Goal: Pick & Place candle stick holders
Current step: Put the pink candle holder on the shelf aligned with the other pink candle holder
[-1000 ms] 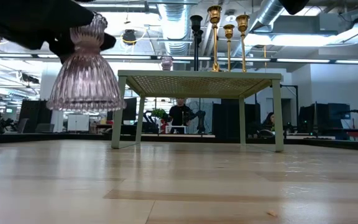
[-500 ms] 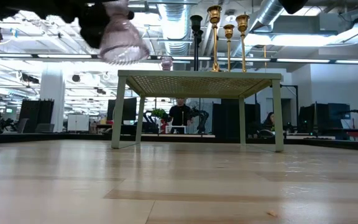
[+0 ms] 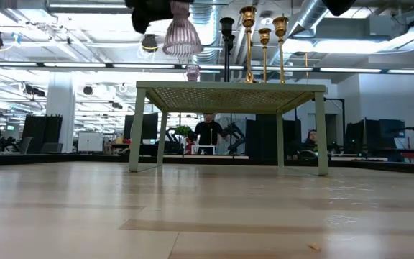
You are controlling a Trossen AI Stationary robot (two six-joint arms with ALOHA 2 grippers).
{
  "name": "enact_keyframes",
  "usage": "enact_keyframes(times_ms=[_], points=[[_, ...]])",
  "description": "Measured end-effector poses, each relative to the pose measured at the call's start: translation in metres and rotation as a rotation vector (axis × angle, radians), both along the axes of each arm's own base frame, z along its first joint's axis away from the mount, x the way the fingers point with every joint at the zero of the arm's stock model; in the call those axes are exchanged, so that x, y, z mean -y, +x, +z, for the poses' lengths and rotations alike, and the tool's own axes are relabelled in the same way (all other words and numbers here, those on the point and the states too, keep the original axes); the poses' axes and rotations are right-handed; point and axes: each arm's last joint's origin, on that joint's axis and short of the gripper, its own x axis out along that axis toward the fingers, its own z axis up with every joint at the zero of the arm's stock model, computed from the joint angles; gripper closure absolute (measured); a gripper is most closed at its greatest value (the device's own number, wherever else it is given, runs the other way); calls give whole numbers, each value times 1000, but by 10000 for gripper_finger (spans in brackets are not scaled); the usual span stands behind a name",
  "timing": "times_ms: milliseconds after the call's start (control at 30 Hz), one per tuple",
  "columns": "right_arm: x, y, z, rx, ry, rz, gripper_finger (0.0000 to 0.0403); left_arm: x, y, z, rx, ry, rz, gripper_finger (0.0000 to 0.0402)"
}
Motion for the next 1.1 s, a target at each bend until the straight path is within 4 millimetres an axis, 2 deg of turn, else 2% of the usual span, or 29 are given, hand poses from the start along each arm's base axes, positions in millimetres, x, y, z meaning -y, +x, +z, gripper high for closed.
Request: enact_keyframes(times_ms=[100, 333, 633, 1100], points=[[0, 0, 0, 0, 0, 2, 403, -10, 3, 1, -17, -26, 46, 233], [0, -1, 0, -4, -3, 2, 403, -31, 17, -13, -75, -81, 77, 233], [0, 0, 0, -2, -1, 2, 403, -48, 29, -26, -125, -84, 147, 234], [-1, -1, 0, -3, -1, 3, 403, -52, 29, -26, -135, -48, 157, 219]])
